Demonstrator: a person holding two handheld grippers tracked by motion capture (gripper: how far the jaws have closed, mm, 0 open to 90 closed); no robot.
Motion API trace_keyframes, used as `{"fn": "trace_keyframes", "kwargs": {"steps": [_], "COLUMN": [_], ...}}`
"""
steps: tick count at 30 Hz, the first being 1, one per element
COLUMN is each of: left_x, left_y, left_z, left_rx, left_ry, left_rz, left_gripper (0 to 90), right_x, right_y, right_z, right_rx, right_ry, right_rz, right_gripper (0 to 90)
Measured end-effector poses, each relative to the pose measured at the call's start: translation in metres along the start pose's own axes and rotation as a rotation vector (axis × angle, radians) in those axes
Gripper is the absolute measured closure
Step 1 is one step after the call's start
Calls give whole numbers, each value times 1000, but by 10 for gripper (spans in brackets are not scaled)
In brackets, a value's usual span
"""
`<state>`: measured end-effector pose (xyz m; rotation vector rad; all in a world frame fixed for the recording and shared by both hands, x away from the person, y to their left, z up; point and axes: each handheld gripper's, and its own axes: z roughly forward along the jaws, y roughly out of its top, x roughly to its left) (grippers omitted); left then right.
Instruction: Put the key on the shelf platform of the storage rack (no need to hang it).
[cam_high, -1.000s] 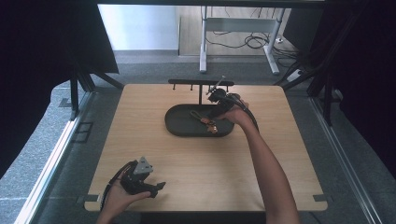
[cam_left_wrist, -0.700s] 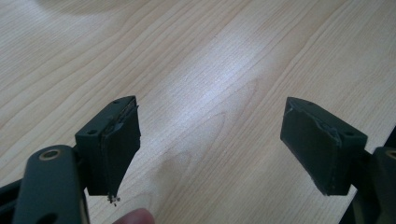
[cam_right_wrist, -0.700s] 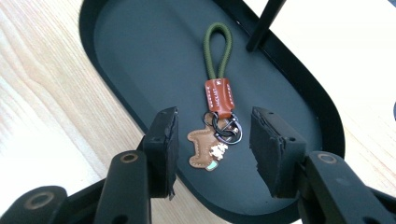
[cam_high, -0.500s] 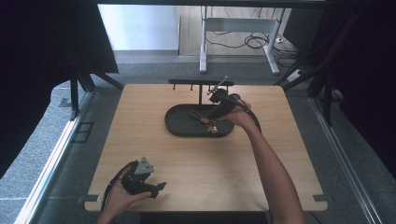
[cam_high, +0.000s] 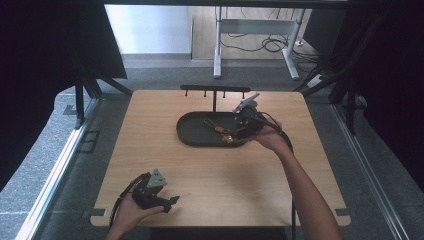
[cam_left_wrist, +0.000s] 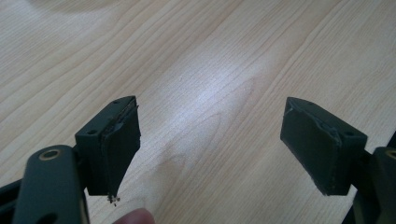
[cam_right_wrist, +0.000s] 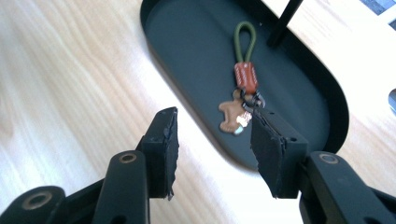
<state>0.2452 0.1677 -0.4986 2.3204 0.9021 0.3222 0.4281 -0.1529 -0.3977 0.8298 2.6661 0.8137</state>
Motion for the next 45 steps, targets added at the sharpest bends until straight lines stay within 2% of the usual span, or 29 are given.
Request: {"fn": "trace_keyframes", "kwargs": {"steps": [3, 4, 11, 12, 14, 21, 25, 26, 27, 29, 34, 36, 39, 45], "left_x": [0, -1, -3, -3, -3, -4, -4, -4, -4, -4, -4, -4, -4, -3], "left_y": [0, 1, 2, 2, 1, 1, 2, 2, 2, 2, 2, 2, 2, 2], "left_z": [1, 2, 3, 3, 3, 2, 2, 2, 2, 2, 2, 2, 2, 4], "left_rx": [3, 4, 7, 7, 5, 6, 8, 8, 8, 7, 9, 8, 7, 11], "left_ry": [-1, -2, -4, -4, -2, 2, 3, 4, 4, 6, 8, 8, 7, 5], "left_rz": [1, 1, 8, 8, 5, 3, 5, 6, 5, 4, 4, 6, 5, 5], "left_gripper": [203, 203, 203, 203, 203, 203, 203, 203, 203, 203, 203, 203, 203, 203], "right_x": [3, 6, 18, 18, 22, 33, 38, 42, 42, 46, 46, 46, 47, 49], "right_y": [-10, -19, -55, -55, -72, -106, -120, -130, -130, -143, -154, -155, -155, -159], "right_z": [-3, -6, -11, -11, -13, -15, -14, -11, -11, -6, -1, -3, -6, -9], "right_rx": [-12, -15, -35, -35, -59, -82, -89, -89, -89, -82, -98, -97, -127, -159], "right_ry": [4, 5, 11, 11, 28, 34, 35, 41, 41, 42, 47, 33, 32, 6], "right_rz": [0, 1, 10, 10, 17, 44, 58, 74, 74, 88, 118, 109, 113, 117], "right_gripper": [521, 518, 504, 504, 503, 499, 499, 497, 497, 496, 496, 498, 496, 448]}}
